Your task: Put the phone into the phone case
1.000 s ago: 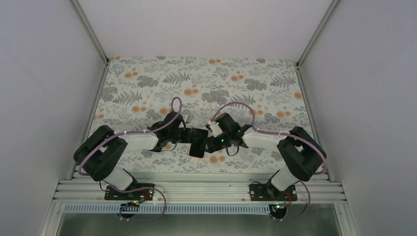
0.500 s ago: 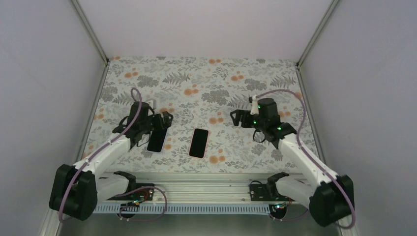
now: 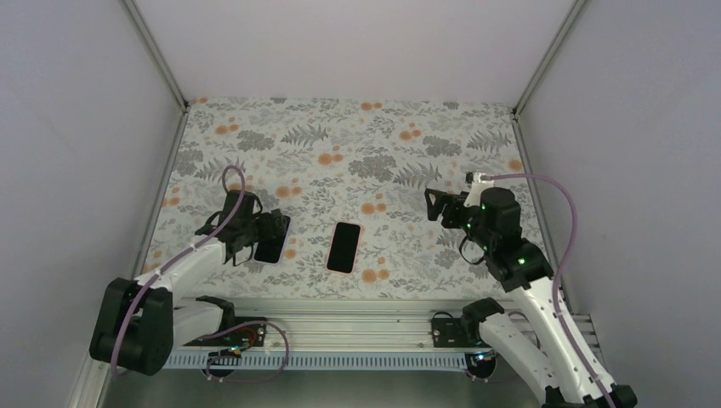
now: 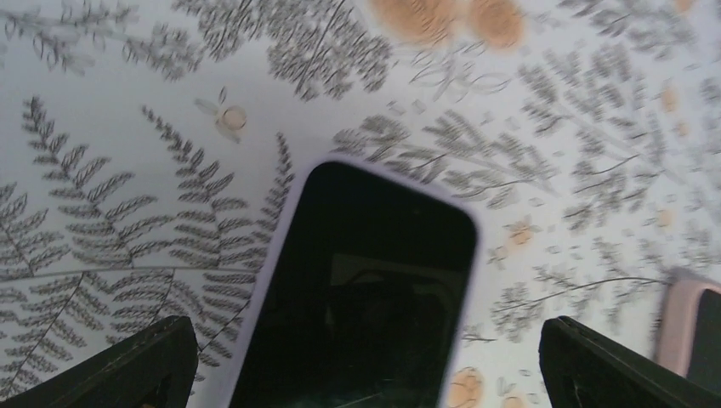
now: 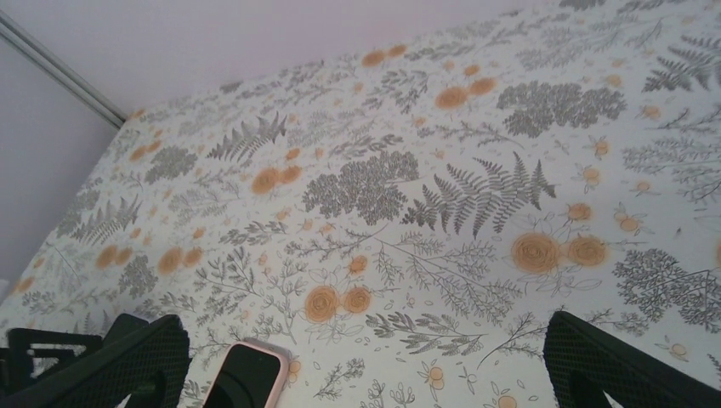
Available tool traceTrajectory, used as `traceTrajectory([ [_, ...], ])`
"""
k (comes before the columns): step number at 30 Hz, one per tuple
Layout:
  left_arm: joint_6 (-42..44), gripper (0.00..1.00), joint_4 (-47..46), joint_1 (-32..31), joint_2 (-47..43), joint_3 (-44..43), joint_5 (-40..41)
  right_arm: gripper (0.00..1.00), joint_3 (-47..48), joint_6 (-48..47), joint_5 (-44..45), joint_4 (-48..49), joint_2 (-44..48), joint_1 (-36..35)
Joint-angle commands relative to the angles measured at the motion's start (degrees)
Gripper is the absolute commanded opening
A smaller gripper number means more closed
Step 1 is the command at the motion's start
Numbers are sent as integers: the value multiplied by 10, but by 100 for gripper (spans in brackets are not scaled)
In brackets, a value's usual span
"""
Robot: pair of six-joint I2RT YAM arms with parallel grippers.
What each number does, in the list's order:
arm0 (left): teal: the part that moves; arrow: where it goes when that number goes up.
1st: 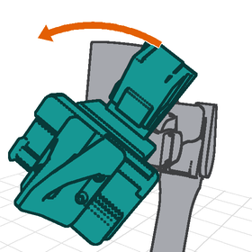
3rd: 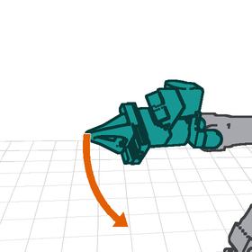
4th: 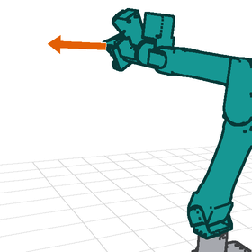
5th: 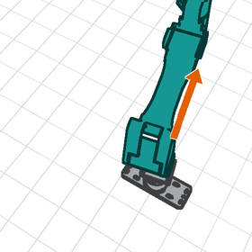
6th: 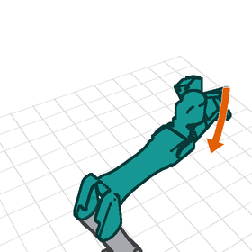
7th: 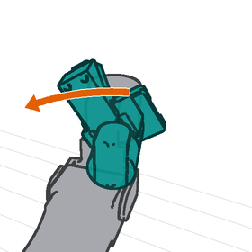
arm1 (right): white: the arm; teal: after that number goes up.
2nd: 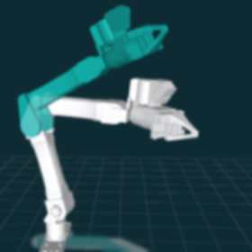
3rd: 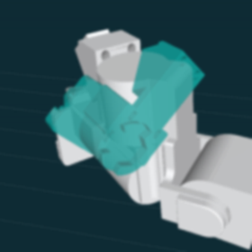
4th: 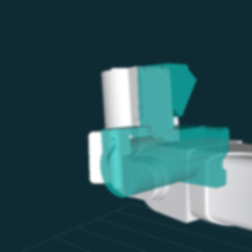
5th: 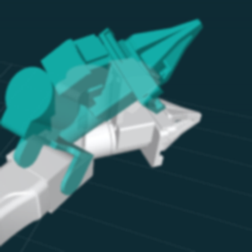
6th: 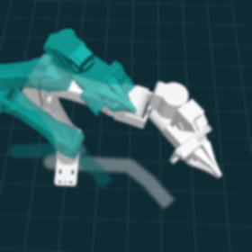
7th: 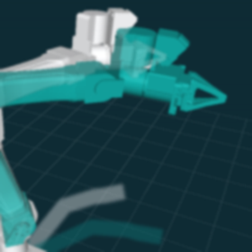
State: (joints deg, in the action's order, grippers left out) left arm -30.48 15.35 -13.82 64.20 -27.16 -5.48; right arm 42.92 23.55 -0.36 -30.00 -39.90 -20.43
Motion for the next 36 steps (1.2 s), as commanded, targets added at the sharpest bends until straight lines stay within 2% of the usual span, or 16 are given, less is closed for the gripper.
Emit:
traceTrajectory([
  [1,-5,100,-13,4,33,17,24,99,19,0,23,-29,29,5],
  [5,0,100,-37,0,57,28,-15,99,24,-3,26,-35,39,5],
  [9,-13,100,-54,-22,45,41,-56,99,23,-3,25,-35,42,4],
  [17,-76,100,-92,-114,34,50,-79,99,14,0,15,-25,44,5],
  [24,-89,100,-116,-164,87,18,-53,99,12,-3,12,-23,47,5],
  [33,-65,100,-100,-168,144,-18,7,99,9,-8,9,-22,50,4],
  [36,-39,100,-99,-168,175,-40,4,99,7,-7,8,-18,50,5],
])
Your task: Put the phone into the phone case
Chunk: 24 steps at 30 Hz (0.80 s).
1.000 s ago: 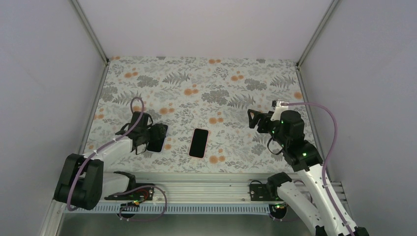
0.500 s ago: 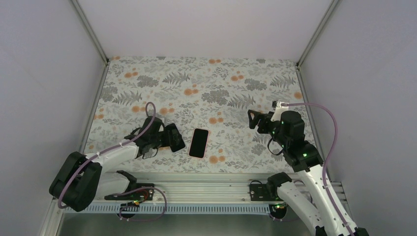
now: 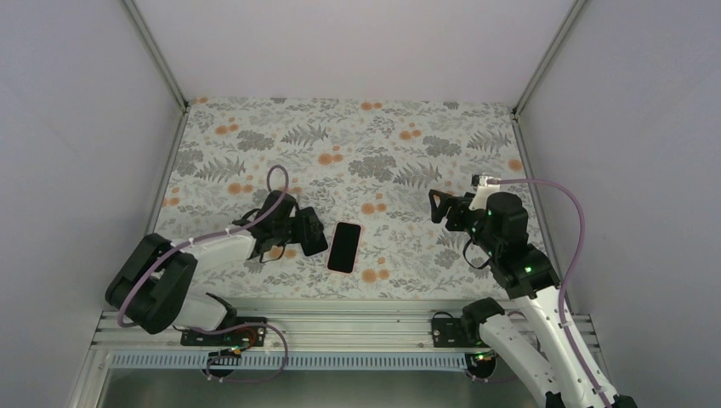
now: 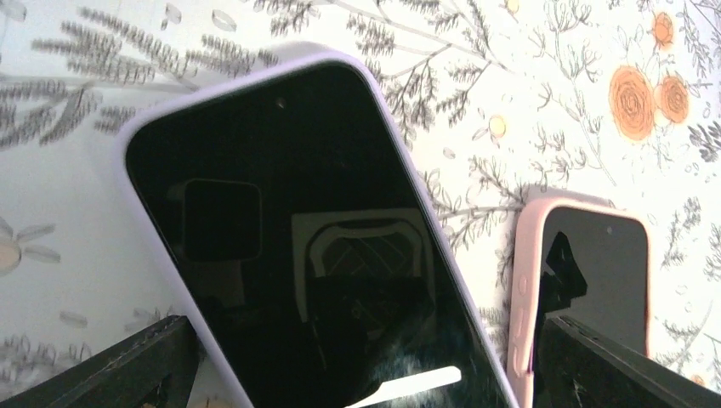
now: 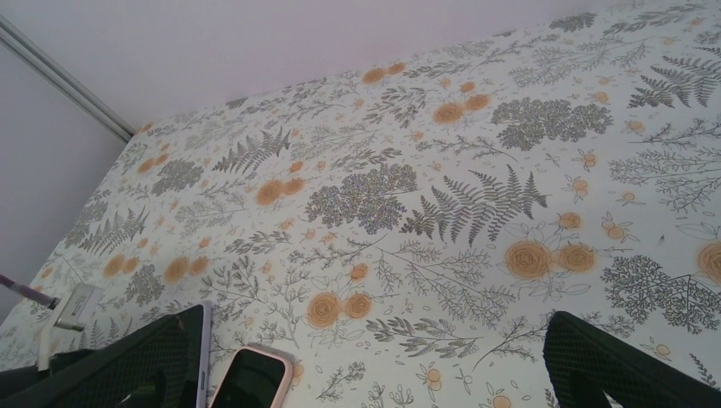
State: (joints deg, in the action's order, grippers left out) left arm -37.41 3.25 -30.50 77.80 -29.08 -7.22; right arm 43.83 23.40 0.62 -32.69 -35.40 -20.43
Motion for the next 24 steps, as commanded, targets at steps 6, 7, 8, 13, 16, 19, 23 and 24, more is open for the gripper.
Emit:
traceTrajectory([
  [6,64,100,17,-2,101,-56,27,99,-2,-6,1,9,8,5],
  [7,71,100,15,-4,109,-61,21,99,-2,-6,1,9,9,5],
  [8,77,100,13,-6,115,-63,16,99,-2,-7,1,10,8,5],
  [13,92,100,8,-29,134,-63,7,99,-6,-9,-1,15,6,4],
  [16,94,98,5,-49,133,-57,-3,99,-7,-8,-3,18,2,5],
  [19,91,97,6,-70,124,-46,-8,99,-7,-9,-3,18,0,5],
  [23,82,95,4,-96,101,-32,-19,99,-5,-11,0,16,1,5],
  [24,80,95,3,-104,95,-31,-22,99,-4,-11,0,17,1,5],
])
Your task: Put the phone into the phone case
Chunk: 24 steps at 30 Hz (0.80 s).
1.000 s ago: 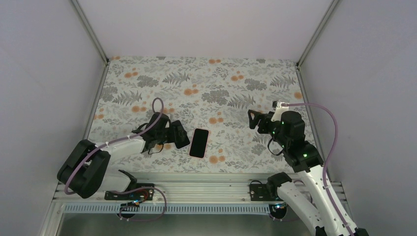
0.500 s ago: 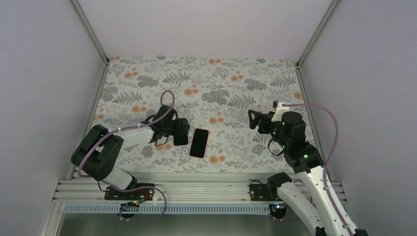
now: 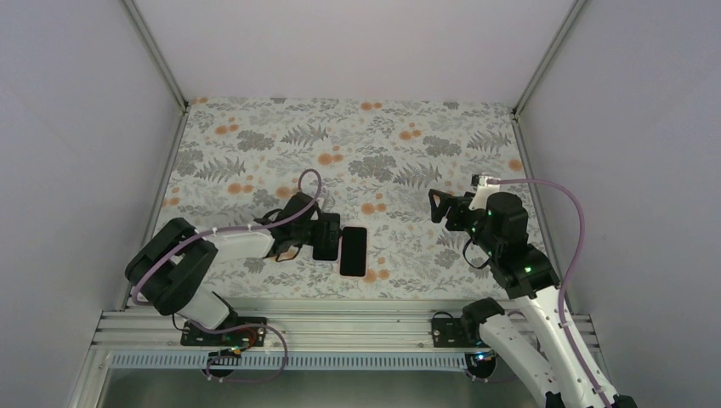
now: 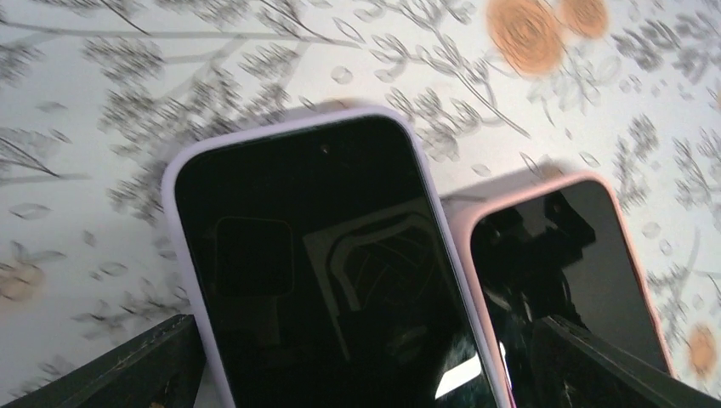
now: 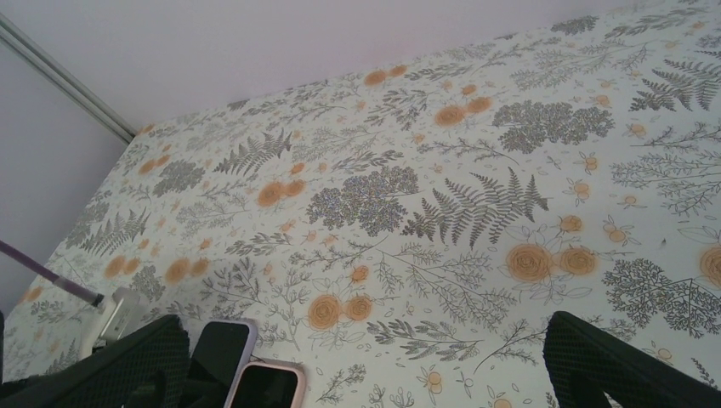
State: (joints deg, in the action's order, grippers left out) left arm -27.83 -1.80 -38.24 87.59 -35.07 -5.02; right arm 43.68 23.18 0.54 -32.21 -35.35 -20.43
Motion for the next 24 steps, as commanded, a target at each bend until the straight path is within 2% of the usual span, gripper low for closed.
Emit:
traceTrajectory([
  [1,-17,95,54,-35,-8,28,-47,99,-3,-9,1,13,0,5],
  [8,-50,96,61,-71,-42,32,-60,99,5,-10,5,7,-1,5],
  [13,-70,100,117,-61,-120,28,-1,99,9,-10,9,4,3,5],
  [20,-70,100,199,36,-276,29,22,99,26,-10,40,3,15,5],
  [24,-61,100,290,90,-394,3,79,99,31,-18,67,6,31,5],
])
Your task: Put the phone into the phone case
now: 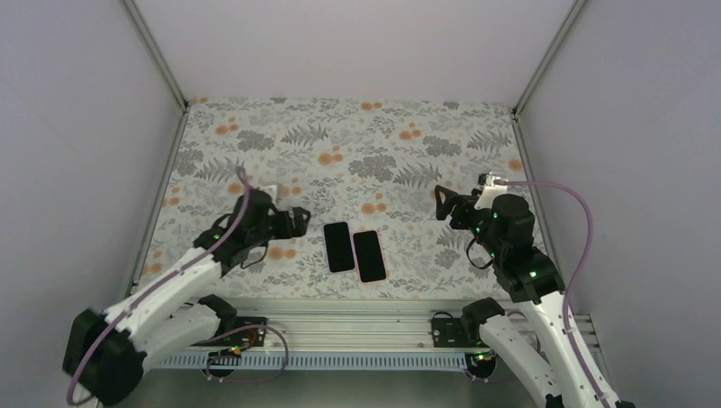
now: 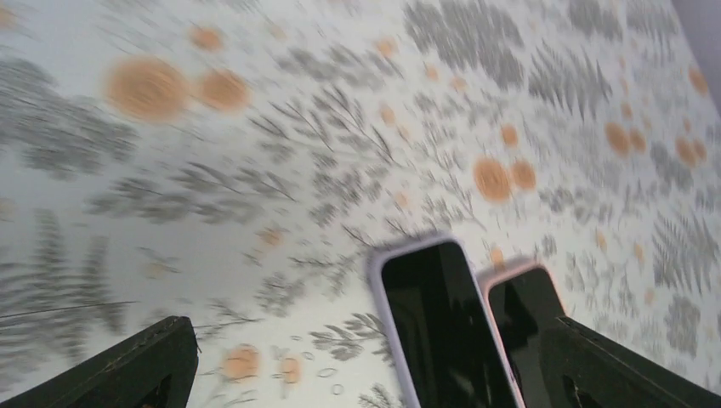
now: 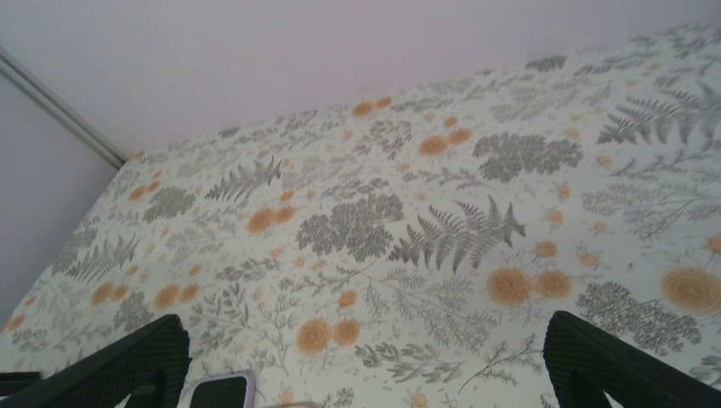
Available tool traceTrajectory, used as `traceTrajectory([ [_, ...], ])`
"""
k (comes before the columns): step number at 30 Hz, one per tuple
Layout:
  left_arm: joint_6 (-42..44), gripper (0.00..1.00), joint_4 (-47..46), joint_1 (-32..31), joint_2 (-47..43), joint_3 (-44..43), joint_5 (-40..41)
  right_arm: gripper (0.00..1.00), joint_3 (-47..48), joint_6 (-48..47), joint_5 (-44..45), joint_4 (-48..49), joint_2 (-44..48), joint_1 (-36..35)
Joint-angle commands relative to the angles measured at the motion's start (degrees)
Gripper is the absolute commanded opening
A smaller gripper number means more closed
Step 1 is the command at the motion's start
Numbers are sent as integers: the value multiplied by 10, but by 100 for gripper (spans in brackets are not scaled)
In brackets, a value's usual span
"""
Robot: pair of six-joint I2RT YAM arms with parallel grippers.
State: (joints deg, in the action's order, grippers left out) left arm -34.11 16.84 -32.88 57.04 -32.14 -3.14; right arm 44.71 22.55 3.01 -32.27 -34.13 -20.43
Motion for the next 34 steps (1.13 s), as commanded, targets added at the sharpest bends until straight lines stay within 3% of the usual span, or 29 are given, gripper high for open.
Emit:
traceTrajectory([
  [1,3,100,134,43,-115,-44,83,99,21,-15,50,9,23,5],
  [7,16,100,262,47,-231,-151,226,99,19,-29,104,10,56,5],
  [12,41,100,284,47,-330,-180,296,99,3,-22,130,19,100,5],
  [22,60,100,236,47,-488,-105,320,99,-28,-16,122,34,152,5],
  [34,69,100,227,47,-477,-97,309,99,-30,-14,120,37,140,5],
])
